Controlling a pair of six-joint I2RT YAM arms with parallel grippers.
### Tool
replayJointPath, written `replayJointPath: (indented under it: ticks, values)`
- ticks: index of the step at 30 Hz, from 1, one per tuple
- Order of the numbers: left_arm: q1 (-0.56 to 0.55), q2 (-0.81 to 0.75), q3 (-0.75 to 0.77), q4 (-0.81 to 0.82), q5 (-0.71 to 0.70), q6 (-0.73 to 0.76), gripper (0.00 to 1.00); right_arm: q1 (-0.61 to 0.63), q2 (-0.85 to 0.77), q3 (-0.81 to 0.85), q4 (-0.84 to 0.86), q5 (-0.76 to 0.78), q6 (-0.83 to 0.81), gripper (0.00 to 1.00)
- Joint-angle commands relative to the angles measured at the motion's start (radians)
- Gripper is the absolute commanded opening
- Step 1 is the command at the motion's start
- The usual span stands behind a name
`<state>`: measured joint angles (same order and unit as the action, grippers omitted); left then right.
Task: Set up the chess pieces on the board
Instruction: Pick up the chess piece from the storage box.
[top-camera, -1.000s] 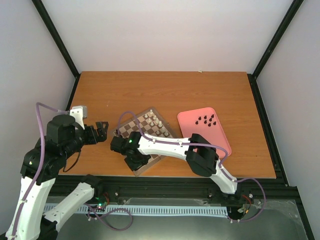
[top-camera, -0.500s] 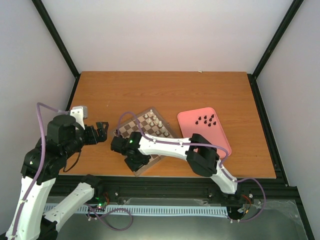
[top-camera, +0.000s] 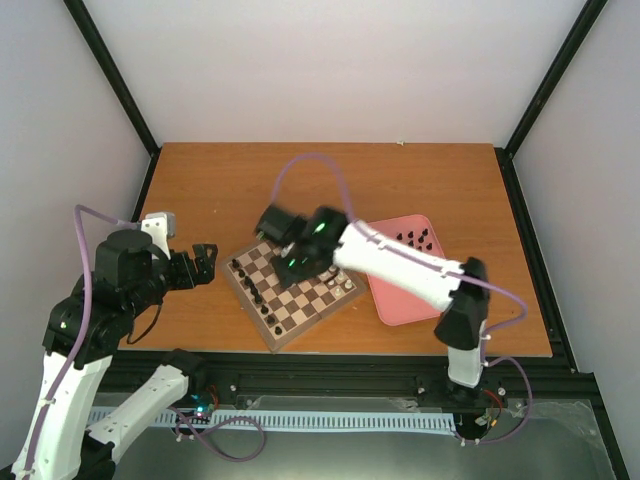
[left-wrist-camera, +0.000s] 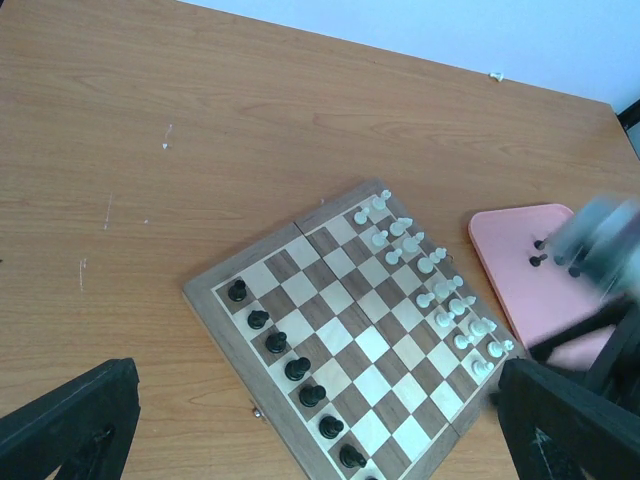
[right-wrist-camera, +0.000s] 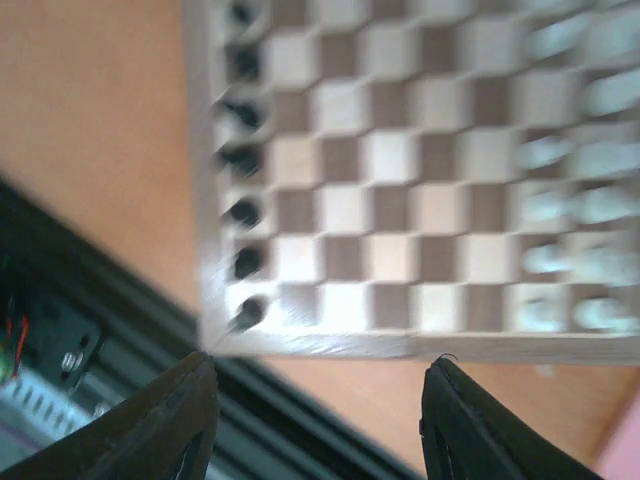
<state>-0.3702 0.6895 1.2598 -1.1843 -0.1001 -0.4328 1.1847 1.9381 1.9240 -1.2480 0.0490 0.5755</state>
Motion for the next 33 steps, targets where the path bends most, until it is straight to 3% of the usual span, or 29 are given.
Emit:
replayJointPath:
  ticks: [1, 7, 12, 17, 20, 33]
  values:
    - [0.004, 0.006, 0.0, 0.005, 0.009, 0.018, 1.0, -0.253, -0.112, -0.063, -0.034, 0.063, -0.027, 0.56]
    - [0.004, 0.053, 0.02, 0.02, 0.006, 0.038, 1.0, -0.567, -0.128, -0.198, 0.067, 0.069, -0.129, 0.53]
    - [0.004, 0.103, 0.029, 0.038, 0.011, 0.033, 1.0, -0.732, -0.034, -0.258, 0.135, 0.006, -0.184, 0.46]
    - [0.004, 0.151, 0.029, 0.06, 0.026, 0.02, 1.0, -0.782, 0.024, -0.316, 0.193, -0.013, -0.21, 0.44]
    - [0.004, 0.176, 0.027, 0.072, 0.025, 0.02, 1.0, -0.821, 0.04, -0.366, 0.24, -0.062, -0.211, 0.34]
    - [0.004, 0.238, 0.013, 0.128, 0.057, 0.0, 1.0, -0.859, 0.09, -0.389, 0.269, -0.07, -0.253, 0.35]
